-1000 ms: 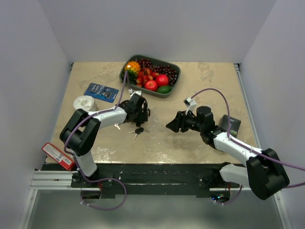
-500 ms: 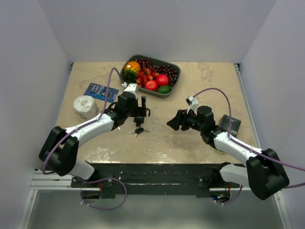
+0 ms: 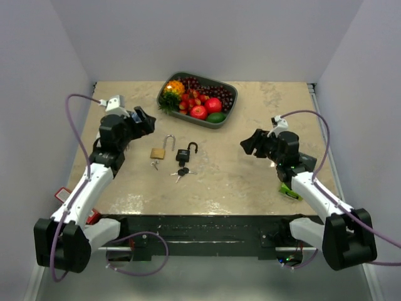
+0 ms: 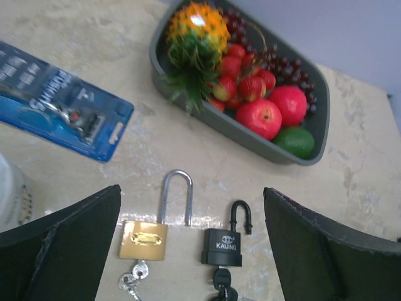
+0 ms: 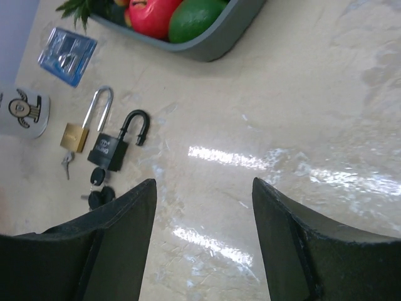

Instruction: Unlock with the key

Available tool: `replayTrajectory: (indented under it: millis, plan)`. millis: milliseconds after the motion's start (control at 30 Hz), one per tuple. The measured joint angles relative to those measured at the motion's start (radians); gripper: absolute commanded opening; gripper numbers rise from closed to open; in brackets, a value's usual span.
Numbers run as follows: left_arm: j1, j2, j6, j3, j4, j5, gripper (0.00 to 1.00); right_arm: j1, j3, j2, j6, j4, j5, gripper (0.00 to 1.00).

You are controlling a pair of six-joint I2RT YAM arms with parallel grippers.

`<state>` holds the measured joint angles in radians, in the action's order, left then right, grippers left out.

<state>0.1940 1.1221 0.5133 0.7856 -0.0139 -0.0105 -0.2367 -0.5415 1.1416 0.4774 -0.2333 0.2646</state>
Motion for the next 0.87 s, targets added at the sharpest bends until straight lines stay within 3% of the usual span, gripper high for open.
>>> replayTrajectory:
  millis: [233,400,867]
  plan:
    - [-0.053,-0.2,-0.035,-0.003,-0.001,0.041,0.99,0.026,-0.023,-0.199,-0.029,0.099,-0.13,0.66]
    - [-0.053,-0.246,-0.092,-0.003,0.005,0.047,0.99,0.026,-0.023,-0.318,-0.045,0.114,-0.204,0.66]
    - [-0.054,-0.278,-0.158,-0.005,0.031,0.039,1.0,0.026,-0.02,-0.318,-0.052,0.114,-0.232,0.66]
